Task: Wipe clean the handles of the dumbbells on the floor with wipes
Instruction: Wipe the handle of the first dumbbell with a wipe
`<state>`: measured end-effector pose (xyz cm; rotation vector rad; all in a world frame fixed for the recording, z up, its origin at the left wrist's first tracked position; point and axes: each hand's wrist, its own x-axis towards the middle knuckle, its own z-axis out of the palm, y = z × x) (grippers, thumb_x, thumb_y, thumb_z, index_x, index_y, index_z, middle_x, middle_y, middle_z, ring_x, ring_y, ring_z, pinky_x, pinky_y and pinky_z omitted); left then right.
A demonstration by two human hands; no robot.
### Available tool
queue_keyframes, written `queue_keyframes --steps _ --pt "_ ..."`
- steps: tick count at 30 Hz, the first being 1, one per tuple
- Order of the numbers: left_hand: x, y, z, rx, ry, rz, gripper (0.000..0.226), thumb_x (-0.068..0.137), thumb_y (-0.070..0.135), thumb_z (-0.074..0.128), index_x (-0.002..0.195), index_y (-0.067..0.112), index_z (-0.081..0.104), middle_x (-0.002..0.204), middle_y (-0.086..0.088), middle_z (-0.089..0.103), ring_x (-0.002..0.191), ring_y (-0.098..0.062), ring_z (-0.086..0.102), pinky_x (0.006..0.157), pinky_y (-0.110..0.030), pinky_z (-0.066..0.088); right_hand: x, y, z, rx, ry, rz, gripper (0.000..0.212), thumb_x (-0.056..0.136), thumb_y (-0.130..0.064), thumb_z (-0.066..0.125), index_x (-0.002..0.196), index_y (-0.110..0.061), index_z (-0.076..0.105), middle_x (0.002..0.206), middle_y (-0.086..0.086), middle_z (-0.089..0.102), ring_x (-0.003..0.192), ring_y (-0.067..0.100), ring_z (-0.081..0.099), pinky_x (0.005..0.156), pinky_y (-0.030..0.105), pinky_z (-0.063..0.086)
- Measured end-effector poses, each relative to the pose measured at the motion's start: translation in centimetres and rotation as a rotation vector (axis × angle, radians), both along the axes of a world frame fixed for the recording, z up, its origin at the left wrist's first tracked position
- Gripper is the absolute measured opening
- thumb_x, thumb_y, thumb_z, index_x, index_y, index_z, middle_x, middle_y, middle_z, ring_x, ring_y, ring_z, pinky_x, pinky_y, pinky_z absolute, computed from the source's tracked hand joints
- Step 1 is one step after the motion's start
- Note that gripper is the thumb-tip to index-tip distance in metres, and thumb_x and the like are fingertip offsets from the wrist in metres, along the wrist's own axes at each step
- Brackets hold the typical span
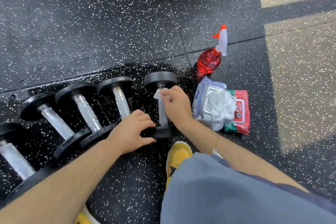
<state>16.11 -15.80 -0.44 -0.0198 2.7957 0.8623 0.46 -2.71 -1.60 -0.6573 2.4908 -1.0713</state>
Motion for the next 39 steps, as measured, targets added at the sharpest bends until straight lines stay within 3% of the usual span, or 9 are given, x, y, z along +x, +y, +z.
queue_keyframes --steps 5,8,13,18,23,27,30,35,39 --pt "-1.3 0.4 0.2 0.041 -0.069 -0.014 0.044 0.077 0.052 0.082 0.108 0.023 0.070 0.099 0.016 0.056 0.106 -0.012 0.043 0.097 -0.029 0.043 -0.2 -0.3 -0.6 -0.079 -0.142 -0.283 0.011 0.094 -0.029 0.067 0.099 -0.022 0.074 0.098 -0.007 0.065 0.084 -0.002 0.054 0.074 0.010 0.035" --pt "-2.4 0.5 0.4 -0.044 -0.104 -0.145 0.041 0.081 0.056 0.074 0.103 0.023 0.064 0.093 0.017 0.048 0.099 -0.010 0.038 0.090 -0.029 0.042 0.6 0.4 -0.7 -0.053 -0.117 -0.251 0.012 0.096 -0.026 0.065 0.100 -0.018 0.074 0.095 -0.007 0.063 0.081 -0.008 0.052 0.072 0.004 0.034" --pt "-1.9 0.6 0.2 -0.139 0.060 -0.261 0.038 0.080 0.057 0.063 0.090 0.021 0.059 0.087 0.009 0.052 0.088 -0.016 0.044 0.075 -0.036 0.051 -0.6 0.2 -0.8 0.037 0.134 0.015 0.013 0.093 -0.008 0.061 0.096 -0.007 0.074 0.088 -0.002 0.048 0.078 0.017 0.051 0.069 0.028 0.039" --pt "-0.9 -0.1 -0.2 -0.149 0.138 -0.235 0.037 0.082 0.055 0.063 0.083 0.018 0.060 0.083 0.006 0.054 0.087 -0.020 0.048 0.073 -0.041 0.053 -0.3 -1.2 -0.4 0.193 0.215 0.144 0.015 0.093 0.000 0.055 0.101 -0.002 0.069 0.101 0.015 0.057 0.090 0.030 0.053 0.074 0.038 0.045" --pt "-0.7 -0.3 -0.6 -0.140 0.195 -0.235 0.036 0.084 0.051 0.066 0.082 0.015 0.060 0.081 0.003 0.054 0.086 -0.024 0.052 0.070 -0.041 0.052 -0.4 -1.3 -0.9 0.139 0.389 0.217 0.023 0.068 0.015 0.070 0.080 -0.005 0.064 0.080 0.007 0.054 0.072 0.023 0.044 0.063 0.023 0.011" --pt "-0.7 0.0 -0.8 -0.147 0.215 -0.233 0.036 0.085 0.052 0.067 0.083 0.016 0.060 0.081 0.004 0.053 0.085 -0.021 0.050 0.068 -0.039 0.051 0.6 -1.0 -1.6 0.131 0.383 0.204 0.023 0.072 0.016 0.065 0.085 -0.004 0.066 0.085 0.008 0.058 0.077 0.027 0.050 0.064 0.029 0.038" --pt "-0.4 -0.2 -1.1 -0.156 0.222 -0.232 0.036 0.085 0.051 0.066 0.085 0.015 0.063 0.083 0.004 0.056 0.088 -0.022 0.051 0.070 -0.041 0.053 0.6 -0.2 -1.3 0.102 0.354 0.305 0.018 0.081 0.010 0.063 0.088 -0.004 0.069 0.091 0.009 0.062 0.082 0.029 0.054 0.069 0.039 0.051" --pt "-0.1 -0.4 -1.4 -0.179 0.213 -0.207 0.039 0.088 0.055 0.060 0.090 0.016 0.069 0.086 0.005 0.059 0.091 -0.022 0.054 0.072 -0.040 0.052 -0.1 0.2 -0.7 0.026 -0.032 -0.161 0.011 0.096 -0.016 0.060 0.101 -0.018 0.070 0.102 -0.006 0.064 0.086 -0.002 0.052 0.079 0.013 0.039" --pt "0.0 -0.4 -1.4 -0.177 0.223 -0.218 0.037 0.087 0.055 0.062 0.088 0.018 0.067 0.086 0.007 0.059 0.091 -0.020 0.053 0.071 -0.037 0.052 0.6 1.0 -0.5 -0.007 -0.167 -0.191 0.013 0.095 -0.017 0.063 0.093 -0.030 0.067 0.102 -0.013 0.065 0.092 -0.006 0.055 0.080 0.003 0.036"
